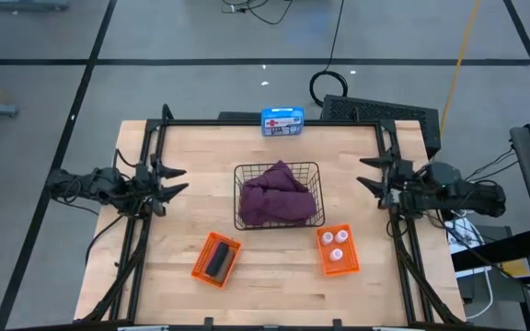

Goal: Pick & Place Medicine items
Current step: Return to Home Position

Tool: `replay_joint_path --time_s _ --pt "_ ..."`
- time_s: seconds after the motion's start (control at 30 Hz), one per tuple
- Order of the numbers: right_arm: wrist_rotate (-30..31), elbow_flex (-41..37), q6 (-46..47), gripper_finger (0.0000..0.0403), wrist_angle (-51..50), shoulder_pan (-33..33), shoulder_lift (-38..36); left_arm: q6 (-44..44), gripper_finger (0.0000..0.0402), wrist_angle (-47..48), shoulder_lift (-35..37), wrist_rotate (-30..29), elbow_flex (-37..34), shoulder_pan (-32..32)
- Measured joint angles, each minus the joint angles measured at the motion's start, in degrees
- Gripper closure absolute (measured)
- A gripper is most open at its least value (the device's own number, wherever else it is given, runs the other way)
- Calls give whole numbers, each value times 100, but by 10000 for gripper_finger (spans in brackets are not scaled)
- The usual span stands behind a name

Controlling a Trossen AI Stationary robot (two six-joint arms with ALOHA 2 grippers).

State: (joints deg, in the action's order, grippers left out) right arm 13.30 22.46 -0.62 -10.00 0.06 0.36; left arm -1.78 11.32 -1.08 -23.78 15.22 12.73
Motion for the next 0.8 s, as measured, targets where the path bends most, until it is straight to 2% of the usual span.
replay_joint_path --time_s 0.17,0.33,0.47,0.8 --pt "43 -419 33 143 333 -5 181 -125 201 -115 72 7 -362 0" --pt "23 -1105 105 145 1342 -3 171 -286 201 -182 72 13 -647 0" --pt "14 -1504 76 148 1844 -3 170 -326 201 -618 74 -5 -899 0" --pt "13 -1816 -199 143 1913 -3 173 -319 201 -929 68 -6 -1245 0"
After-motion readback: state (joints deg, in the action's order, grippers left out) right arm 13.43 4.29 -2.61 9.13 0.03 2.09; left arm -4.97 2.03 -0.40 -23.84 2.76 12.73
